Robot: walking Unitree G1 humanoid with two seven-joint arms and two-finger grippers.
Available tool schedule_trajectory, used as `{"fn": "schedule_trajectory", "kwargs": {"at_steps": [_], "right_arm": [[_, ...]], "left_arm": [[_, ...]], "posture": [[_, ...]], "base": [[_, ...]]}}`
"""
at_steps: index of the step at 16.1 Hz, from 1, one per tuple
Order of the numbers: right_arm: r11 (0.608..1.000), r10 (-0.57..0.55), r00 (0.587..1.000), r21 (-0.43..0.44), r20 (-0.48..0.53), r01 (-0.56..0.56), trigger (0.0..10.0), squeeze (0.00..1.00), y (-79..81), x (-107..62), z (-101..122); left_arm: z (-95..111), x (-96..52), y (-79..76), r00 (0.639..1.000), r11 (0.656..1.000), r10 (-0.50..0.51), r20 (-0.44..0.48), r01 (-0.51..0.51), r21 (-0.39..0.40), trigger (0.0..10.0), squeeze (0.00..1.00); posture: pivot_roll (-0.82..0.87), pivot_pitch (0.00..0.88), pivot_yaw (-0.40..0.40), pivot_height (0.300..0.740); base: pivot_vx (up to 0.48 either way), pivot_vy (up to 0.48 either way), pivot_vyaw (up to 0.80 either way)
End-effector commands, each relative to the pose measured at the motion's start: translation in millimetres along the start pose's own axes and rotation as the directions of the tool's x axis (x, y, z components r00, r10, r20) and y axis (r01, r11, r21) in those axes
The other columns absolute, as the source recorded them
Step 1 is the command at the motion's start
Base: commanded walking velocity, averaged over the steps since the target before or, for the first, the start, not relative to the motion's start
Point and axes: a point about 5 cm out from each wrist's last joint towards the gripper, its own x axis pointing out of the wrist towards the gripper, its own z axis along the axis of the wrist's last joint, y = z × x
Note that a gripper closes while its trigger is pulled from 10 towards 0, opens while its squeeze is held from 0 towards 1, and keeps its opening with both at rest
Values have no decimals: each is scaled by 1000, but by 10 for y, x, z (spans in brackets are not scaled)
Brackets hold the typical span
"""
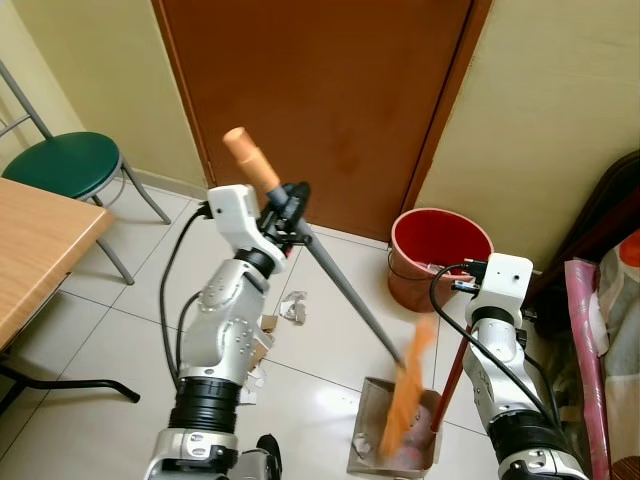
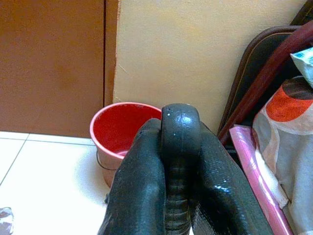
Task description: Sweep floor
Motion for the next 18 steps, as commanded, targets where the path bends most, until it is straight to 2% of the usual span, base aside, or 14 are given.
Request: {"fn": "schedule_trajectory", "kwargs": {"at_steps": [1,3,5,8,11,16,18], "right_arm": [[1000,-22,1000,5,-10,22,10000,0,-46,-14,-38],[999,-33,999,2,-9,33,10000,0,-88,-17,-47],[999,-42,999,-9,-6,42,10000,0,-136,-23,-56],[999,-41,999,-13,-17,41,10000,0,-128,-28,-83],[1000,-27,1000,-11,-12,27,10000,0,-73,-32,-67],[999,-32,999,-20,-16,32,10000,0,-107,-46,-92],[999,-30,999,-23,-18,30,10000,0,-97,-45,-94]], "left_arm": [[99,-17,50,999,1000,11,45,-12,12,10000,0],[183,-94,181,998,996,39,53,-43,73,10000,0],[223,-278,302,998,988,61,33,-65,139,10000,0],[149,-346,272,997,989,70,15,-71,128,10000,0],[215,-256,182,995,990,78,61,-85,112,10000,0],[415,-109,67,991,980,38,130,-62,189,10000,0],[453,-76,44,988,983,47,149,-72,170,10000,0]], "posture": [[38,172,14,740],[42,174,16,740],[51,173,16,740],[57,168,11,740],[48,164,6,740],[43,164,10,740],[43,164,10,740]], "base": [[0,0,0],[0,0,0],[0,0,0],[0,0,0],[0,0,0],[0,0,0],[0,0,0]]}}
